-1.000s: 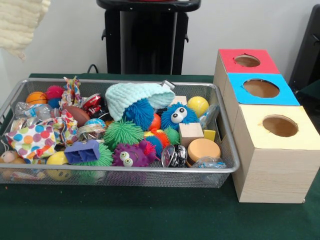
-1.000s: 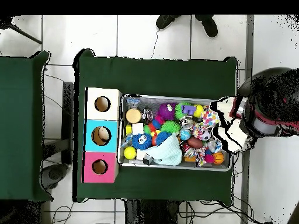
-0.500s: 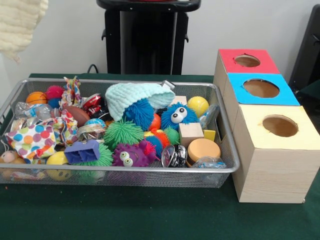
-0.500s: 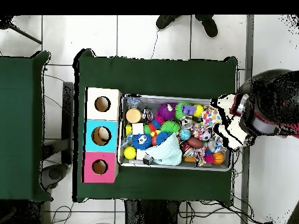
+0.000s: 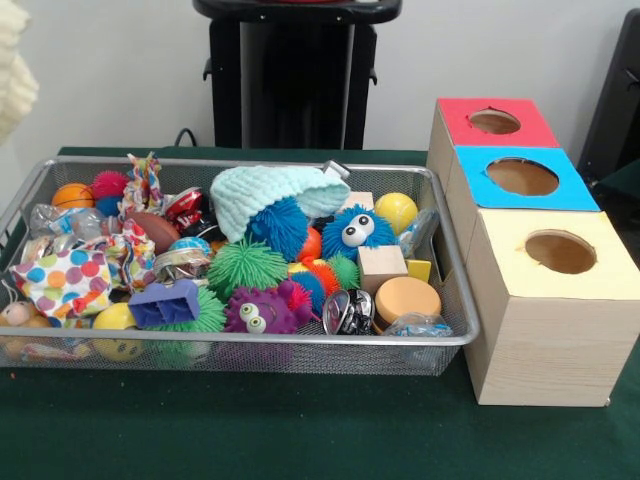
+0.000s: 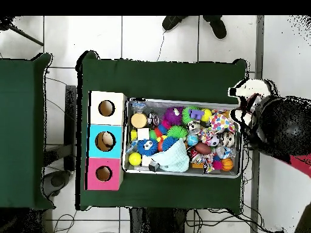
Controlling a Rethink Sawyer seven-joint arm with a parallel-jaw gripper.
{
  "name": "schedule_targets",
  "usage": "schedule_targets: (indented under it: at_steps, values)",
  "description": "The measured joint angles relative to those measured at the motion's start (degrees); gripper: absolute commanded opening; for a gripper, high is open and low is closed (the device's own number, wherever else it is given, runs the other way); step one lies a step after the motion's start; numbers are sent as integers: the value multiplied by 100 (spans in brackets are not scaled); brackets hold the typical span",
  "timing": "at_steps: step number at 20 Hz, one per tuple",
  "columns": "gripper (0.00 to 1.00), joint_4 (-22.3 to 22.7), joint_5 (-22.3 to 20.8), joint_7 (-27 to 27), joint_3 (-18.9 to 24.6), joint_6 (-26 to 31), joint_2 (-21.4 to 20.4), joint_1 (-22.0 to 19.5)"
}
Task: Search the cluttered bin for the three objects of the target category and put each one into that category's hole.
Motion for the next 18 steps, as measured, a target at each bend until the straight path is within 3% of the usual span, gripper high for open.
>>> schedule_targets:
  at_steps: [6,18]
  values:
    - [0,319,2,0,-107,-258,15,36]
    - [0,352,5,0,-356,-256,22,344]
